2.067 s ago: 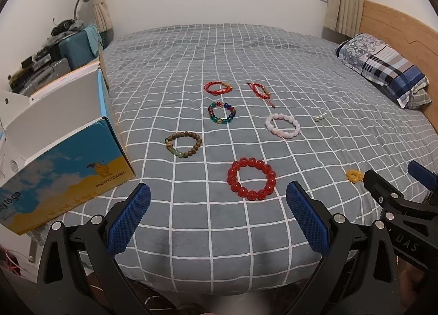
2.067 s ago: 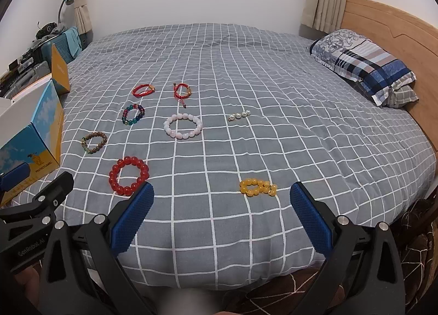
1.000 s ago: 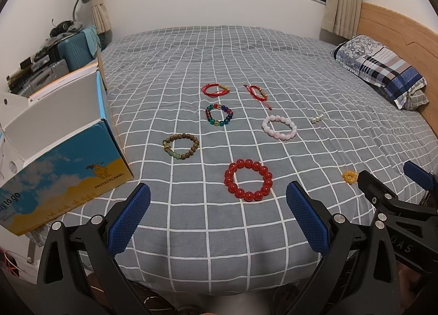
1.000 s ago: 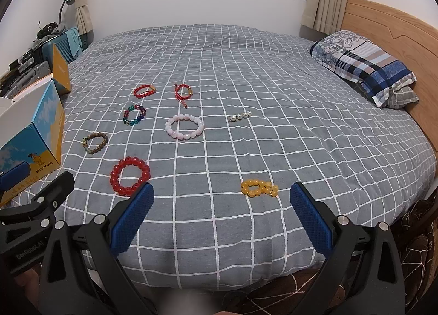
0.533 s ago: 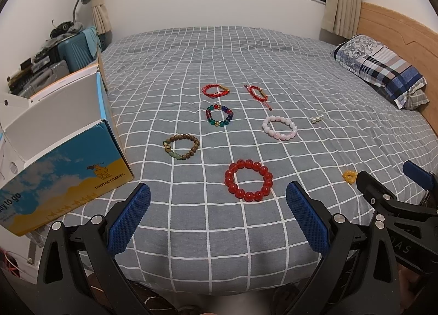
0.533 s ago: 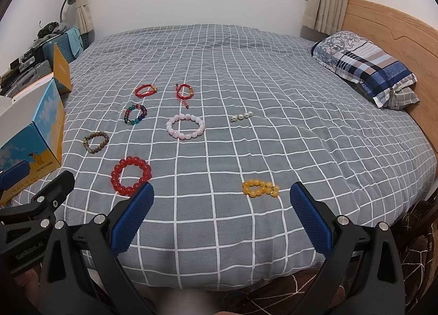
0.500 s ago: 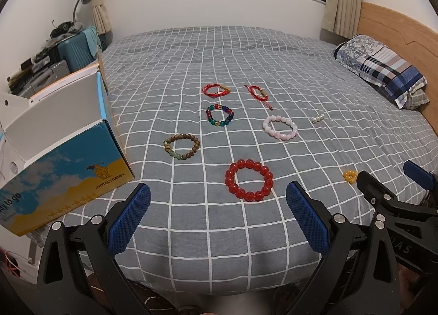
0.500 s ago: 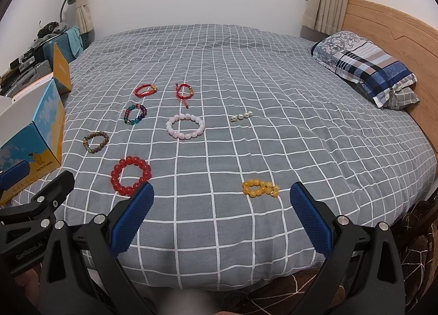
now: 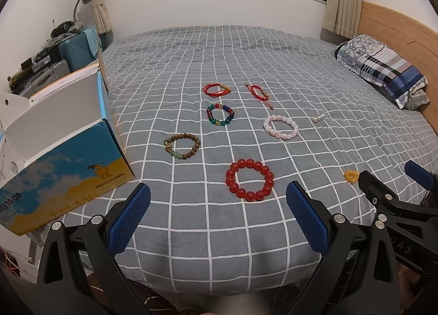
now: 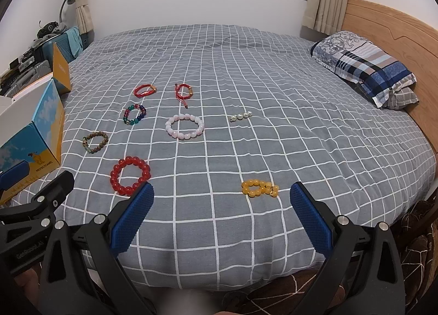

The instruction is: Organize jewelry

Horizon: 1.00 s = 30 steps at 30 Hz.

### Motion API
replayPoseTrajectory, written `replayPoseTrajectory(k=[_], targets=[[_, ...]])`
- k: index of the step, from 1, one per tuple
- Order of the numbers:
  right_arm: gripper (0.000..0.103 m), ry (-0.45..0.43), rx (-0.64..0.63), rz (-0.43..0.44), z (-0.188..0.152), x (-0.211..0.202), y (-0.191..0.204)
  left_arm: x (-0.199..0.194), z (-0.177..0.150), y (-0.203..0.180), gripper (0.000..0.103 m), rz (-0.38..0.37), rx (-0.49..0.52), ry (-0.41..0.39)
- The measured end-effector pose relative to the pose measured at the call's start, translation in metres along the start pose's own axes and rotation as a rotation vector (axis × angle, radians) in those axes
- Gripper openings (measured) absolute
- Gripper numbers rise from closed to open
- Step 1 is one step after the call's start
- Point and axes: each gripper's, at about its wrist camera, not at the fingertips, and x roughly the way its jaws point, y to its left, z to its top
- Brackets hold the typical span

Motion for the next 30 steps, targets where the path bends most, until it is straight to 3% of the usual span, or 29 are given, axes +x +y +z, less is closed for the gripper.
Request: replayPoseTrajectory(k=[13, 30], targets=[[0.096, -0.003, 0.006, -0.007, 0.003, -0.002, -0.004, -0.005, 0.004, 0.001, 0.097, 0.014, 0.003, -0.013], [0.096, -0.055, 0.034, -0.068, 0.072, -0.020, -0.029, -0.019, 0.078, 0.016, 0.097, 0.038, -0.015, -0.068]])
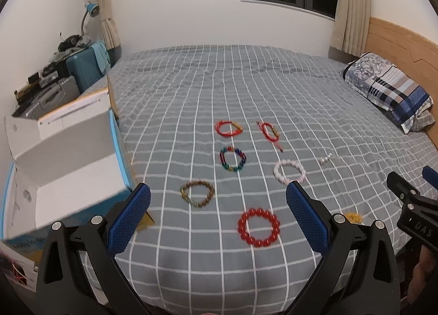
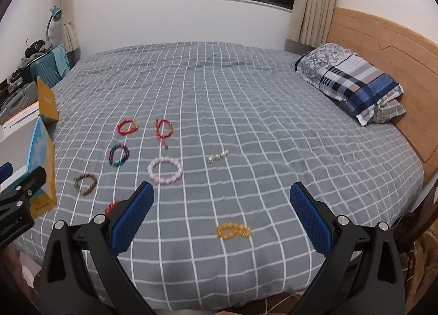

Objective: Organize jewelry
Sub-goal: 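Grasp the red bead bracelet with the left tool while the right tool grasps the yellow bead bracelet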

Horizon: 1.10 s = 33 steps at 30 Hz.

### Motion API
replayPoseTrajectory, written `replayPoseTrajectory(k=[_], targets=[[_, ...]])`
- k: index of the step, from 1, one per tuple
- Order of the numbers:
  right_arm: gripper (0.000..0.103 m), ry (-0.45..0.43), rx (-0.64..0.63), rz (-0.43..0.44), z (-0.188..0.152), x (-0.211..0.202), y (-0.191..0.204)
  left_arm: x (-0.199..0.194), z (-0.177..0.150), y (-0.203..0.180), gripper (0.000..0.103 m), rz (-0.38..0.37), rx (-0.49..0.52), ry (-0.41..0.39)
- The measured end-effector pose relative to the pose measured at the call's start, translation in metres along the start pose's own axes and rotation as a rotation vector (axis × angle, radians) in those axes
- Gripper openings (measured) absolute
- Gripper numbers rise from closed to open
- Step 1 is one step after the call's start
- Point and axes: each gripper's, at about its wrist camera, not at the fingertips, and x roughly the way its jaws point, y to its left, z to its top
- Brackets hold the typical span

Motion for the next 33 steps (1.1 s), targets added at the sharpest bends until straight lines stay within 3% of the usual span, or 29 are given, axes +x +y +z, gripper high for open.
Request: replayPoseTrajectory(k=[8, 22, 33], targets=[[0.096, 0.076, -0.005, -0.019, 0.002, 0.035, -0.007, 0.029, 0.015, -0.006, 0.097, -0.031, 0.009, 0.032], [0.096, 0.298, 0.011, 0.022, -0.060, 0.116, -0.026, 0.122, -0.049, -0.041, 0.097, -0.083, 0.087, 0.261], [0.093, 0.400, 0.033, 0.063, -0.080, 0.154, -0.025, 0.153, -0.070, -0.050, 0.097, -0.102, 0.097, 0.324]])
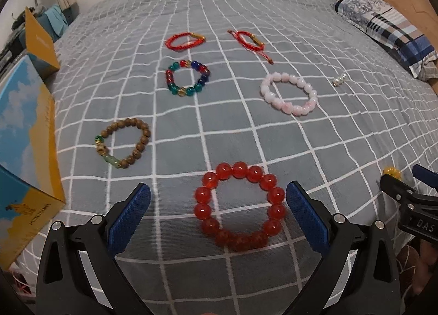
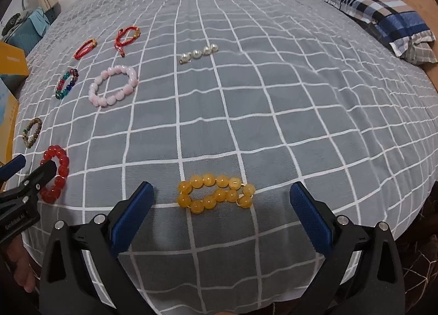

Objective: Organize jewelry
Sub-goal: 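Grasp the red bead bracelet with the left tool while the right tool grasps the yellow bead bracelet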

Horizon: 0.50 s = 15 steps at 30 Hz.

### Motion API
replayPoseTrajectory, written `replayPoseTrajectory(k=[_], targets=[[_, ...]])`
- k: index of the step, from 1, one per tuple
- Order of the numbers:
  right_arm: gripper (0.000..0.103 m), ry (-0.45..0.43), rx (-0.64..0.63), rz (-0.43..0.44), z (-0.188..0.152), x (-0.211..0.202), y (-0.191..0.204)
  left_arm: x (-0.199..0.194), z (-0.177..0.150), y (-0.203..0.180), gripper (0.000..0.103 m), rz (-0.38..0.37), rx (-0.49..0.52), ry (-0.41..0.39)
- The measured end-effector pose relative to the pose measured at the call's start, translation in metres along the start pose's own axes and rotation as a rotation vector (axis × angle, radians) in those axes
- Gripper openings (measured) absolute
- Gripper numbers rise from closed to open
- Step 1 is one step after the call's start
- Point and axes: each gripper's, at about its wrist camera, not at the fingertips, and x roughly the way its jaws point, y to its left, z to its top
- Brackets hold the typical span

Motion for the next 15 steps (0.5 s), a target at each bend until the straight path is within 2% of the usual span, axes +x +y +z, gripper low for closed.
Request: replayPoseTrajectory(k=[3, 5, 8, 9, 11, 15], targets=[[0.084, 0.049, 0.012, 0.042, 0.000, 0.012, -0.003, 0.008, -0.002, -0.001, 0.093, -0.031, 0.005, 0.032], [0.083, 0.060, 0.022, 0.054, 0.000, 0.014, -0.004, 0.015, -0.004, -0.002, 0.078, -0.056, 0.010, 0.067], [0.080, 0.065, 0.043, 0.061, 0.002, 0.015, -0.007, 0.016, -0.005, -0.004, 0.064, -0.063, 0.014, 0.069], [0.079, 0.066, 0.054, 0.064, 0.002, 0.015, -0.008, 0.015, -0.005, -0.005, 0.062, -0.061, 0.014, 0.070], [0.067, 0.058, 0.066, 0.061, 0.002, 0.014, -0.010, 0.014, -0.005, -0.004, 0.052, -0.064, 0.013, 0.072], [0.043, 0.048, 0.078, 0.067, 0.004, 0.012, -0.012, 0.012, -0.005, -0.001, 0.039, -0.073, 0.001, 0.078]])
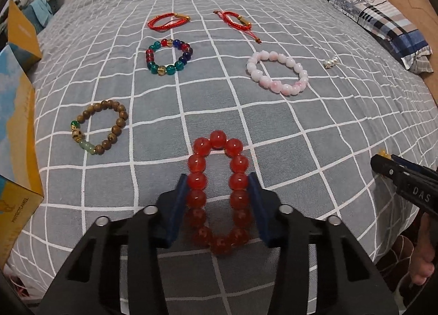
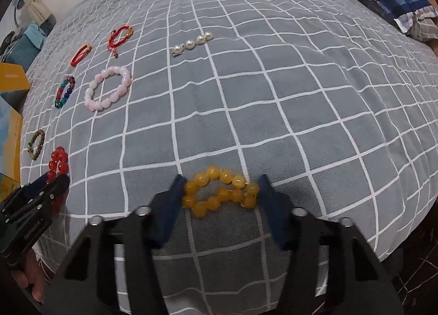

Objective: Organize jewelry
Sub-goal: 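Grasp the red bead bracelet with the left tool while the right tool grasps the yellow bead bracelet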

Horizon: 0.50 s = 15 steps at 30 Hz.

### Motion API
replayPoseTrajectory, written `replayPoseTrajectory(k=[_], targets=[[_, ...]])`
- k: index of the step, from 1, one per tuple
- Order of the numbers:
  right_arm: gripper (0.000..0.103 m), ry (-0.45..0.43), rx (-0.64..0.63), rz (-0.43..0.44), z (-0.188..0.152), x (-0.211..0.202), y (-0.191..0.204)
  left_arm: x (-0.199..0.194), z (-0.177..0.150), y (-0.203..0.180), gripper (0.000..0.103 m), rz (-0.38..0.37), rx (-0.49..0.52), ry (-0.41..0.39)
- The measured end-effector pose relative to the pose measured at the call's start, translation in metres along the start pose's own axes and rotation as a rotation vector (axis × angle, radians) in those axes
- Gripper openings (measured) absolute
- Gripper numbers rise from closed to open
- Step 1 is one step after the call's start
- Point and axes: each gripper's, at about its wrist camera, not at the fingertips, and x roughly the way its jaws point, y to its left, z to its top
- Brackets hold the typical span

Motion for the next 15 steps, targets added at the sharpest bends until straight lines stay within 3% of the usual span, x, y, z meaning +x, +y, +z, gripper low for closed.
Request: replayPoseTrajectory(k=[2, 5, 7, 9, 15], targets=[[0.029, -0.008, 0.003, -0.007, 0.000, 0.000, 0.000, -0.001, 0.000, -0.001, 0.028, 0.003, 0.001, -0.002], [0.017, -0.020, 0.001, -0.008, 0.000, -0.001, 0.000, -0.004, 0.000, 0.000, 0.027, -0.007, -0.002, -0.007], [0.016, -0.031, 0.005, -0.007, 0.000, -0.004, 0.000, -0.005, -0.001, 0.001, 0.025, -0.010, -0.001, -0.013], [0.016, -0.038, 0.001, -0.006, 0.000, -0.005, 0.001, -0.008, 0.000, 0.001, 0.013, -0.021, 0.000, -0.019], [0.016, -0.071, 0.006, -0.017, 0.001, -0.013, 0.000, -0.011, -0.001, 0.001, 0.013, -0.026, 0.001, -0.030]])
